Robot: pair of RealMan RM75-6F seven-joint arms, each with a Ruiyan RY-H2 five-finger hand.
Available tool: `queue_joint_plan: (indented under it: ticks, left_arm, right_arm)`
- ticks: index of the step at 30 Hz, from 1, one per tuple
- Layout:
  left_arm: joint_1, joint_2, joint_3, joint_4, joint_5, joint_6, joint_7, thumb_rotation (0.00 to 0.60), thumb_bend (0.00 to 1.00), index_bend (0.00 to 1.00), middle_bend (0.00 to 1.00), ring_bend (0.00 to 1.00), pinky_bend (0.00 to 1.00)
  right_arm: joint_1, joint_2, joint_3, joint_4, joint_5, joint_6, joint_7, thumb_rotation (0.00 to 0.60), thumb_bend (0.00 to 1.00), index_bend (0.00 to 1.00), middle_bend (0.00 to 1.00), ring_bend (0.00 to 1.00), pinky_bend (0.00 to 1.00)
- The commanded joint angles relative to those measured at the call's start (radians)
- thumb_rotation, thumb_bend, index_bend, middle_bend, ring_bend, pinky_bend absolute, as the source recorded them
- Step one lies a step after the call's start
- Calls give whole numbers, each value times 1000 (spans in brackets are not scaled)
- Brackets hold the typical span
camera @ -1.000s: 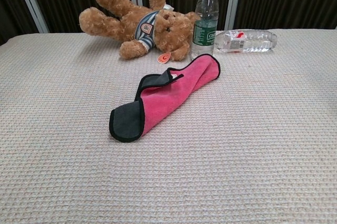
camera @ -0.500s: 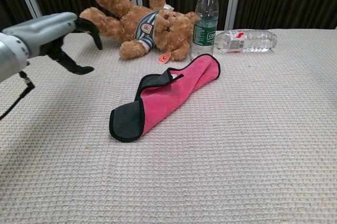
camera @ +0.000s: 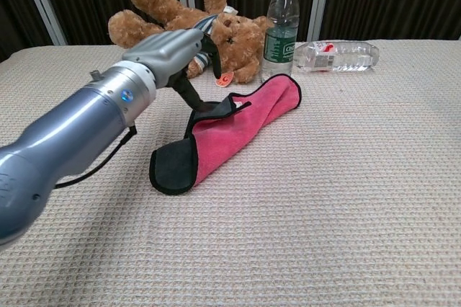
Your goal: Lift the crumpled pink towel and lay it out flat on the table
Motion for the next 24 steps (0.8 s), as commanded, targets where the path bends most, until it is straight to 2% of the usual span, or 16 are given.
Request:
queue_joint_plan:
  ticks: [1,9,24]
  left_arm:
    - [-43,-63,-9,72,0,6,2,600,227,450,147,0,0]
    - [-94,-145,-30,205,-14,-4,-13,600,227,483,152,0,0]
    - [-147,-218,-36,345,-14,-48,-74,600,243,468,155,0,0]
  right_arm:
    - [0,4,2,2,6,-4,12,600,207,0,0,0,0]
    - [0,10,5,5,11,-6,33,600,206,0,0,0,0]
    - [1,15,3,2,16,-10,38,600,207,0,0,0,0]
